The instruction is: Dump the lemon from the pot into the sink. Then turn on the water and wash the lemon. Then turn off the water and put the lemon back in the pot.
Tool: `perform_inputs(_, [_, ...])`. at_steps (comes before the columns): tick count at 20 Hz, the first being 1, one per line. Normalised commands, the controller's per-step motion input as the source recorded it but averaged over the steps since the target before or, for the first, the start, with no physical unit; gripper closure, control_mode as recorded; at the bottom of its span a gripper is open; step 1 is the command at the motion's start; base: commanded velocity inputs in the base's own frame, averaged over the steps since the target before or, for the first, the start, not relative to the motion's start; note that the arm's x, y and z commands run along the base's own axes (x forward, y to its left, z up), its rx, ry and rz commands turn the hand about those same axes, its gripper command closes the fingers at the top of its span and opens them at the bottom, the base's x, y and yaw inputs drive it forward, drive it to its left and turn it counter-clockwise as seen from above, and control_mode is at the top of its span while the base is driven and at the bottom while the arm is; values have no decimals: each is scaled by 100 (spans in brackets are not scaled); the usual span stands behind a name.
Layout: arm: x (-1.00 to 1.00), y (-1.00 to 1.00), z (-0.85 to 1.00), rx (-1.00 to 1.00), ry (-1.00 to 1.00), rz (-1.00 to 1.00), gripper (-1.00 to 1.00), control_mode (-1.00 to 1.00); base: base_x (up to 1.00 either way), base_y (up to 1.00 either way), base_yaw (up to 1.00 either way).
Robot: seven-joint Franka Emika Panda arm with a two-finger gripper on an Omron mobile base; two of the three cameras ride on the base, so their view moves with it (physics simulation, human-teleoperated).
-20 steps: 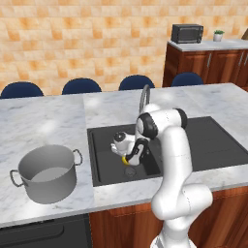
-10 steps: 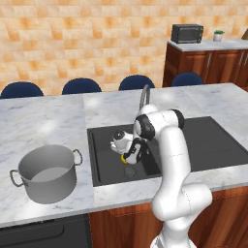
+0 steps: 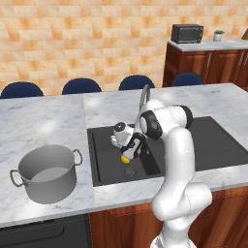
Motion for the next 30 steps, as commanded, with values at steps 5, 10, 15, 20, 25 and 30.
perform_inputs(5, [-56,0,86,0,1,0,-100,-100,0,0,0])
perform_inputs(10, [-52,-2,97,0,11,0,-100,-100,0,0,0])
perform_inputs(15, [-68,-27,56,-2,1,0,-100,-100,0,0,0])
perform_inputs(20, [-53,-45,60,-15,0,9,-100,-100,0,0,0])
perform_inputs(25, [-75,-41,53,-13,0,15,-100,-100,0,0,0])
perform_inputs(30, [-32,-67,60,-4,0,16,-100,-100,0,0,0])
